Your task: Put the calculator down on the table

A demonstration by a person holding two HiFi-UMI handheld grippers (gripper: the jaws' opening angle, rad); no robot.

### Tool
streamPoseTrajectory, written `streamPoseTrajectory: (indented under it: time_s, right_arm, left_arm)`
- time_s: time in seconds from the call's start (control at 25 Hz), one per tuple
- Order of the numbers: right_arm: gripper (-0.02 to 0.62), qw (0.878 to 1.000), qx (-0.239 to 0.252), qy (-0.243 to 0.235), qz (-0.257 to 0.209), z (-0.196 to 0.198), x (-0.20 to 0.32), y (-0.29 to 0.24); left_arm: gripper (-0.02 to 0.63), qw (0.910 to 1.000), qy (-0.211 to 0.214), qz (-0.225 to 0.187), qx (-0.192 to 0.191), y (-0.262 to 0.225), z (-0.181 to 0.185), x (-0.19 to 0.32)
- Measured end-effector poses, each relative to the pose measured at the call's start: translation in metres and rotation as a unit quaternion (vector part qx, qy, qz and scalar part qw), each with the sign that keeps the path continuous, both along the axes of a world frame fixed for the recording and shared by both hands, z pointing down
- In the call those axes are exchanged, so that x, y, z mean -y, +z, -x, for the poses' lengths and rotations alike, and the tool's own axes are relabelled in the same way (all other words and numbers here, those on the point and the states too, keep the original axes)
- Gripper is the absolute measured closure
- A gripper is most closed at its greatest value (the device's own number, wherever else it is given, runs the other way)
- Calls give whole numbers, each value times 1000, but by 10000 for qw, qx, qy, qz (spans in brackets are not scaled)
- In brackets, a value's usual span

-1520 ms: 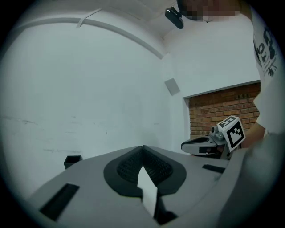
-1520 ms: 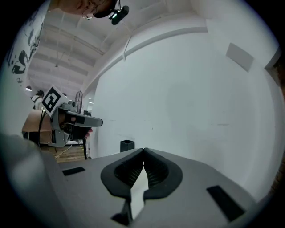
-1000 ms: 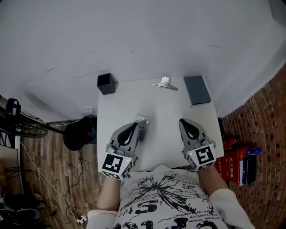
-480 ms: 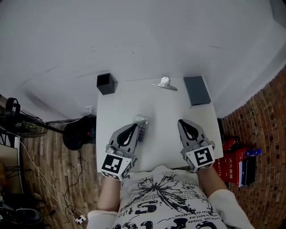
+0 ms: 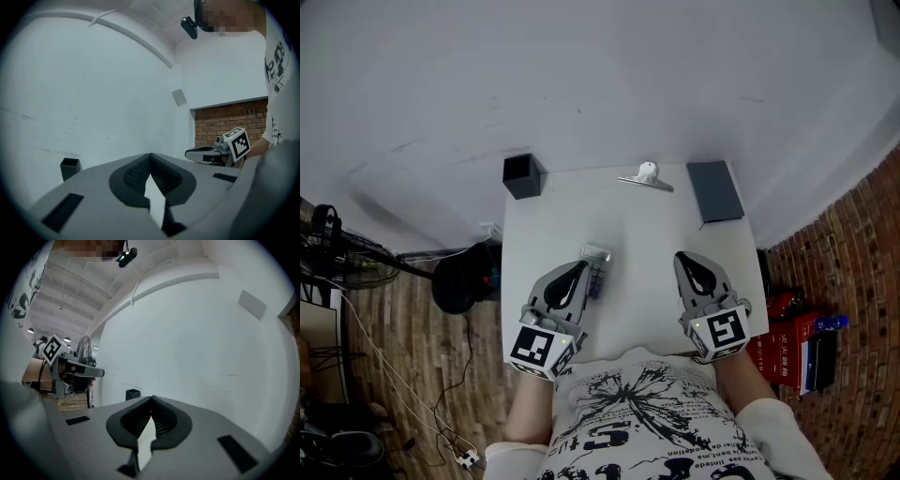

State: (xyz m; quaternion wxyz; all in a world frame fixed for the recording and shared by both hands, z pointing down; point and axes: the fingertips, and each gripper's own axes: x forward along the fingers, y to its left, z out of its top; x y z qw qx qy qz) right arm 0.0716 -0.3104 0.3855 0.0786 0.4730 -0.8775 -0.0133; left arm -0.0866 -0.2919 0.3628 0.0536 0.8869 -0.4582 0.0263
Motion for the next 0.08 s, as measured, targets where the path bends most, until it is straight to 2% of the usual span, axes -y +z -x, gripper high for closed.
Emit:
streamPoseTrajectory:
  time_s: [0.08]
  right_arm:
    - [583, 10000, 8, 14, 17, 1, 2, 1]
  left_arm:
    - [592, 10000, 3, -14, -93, -1, 1, 2]
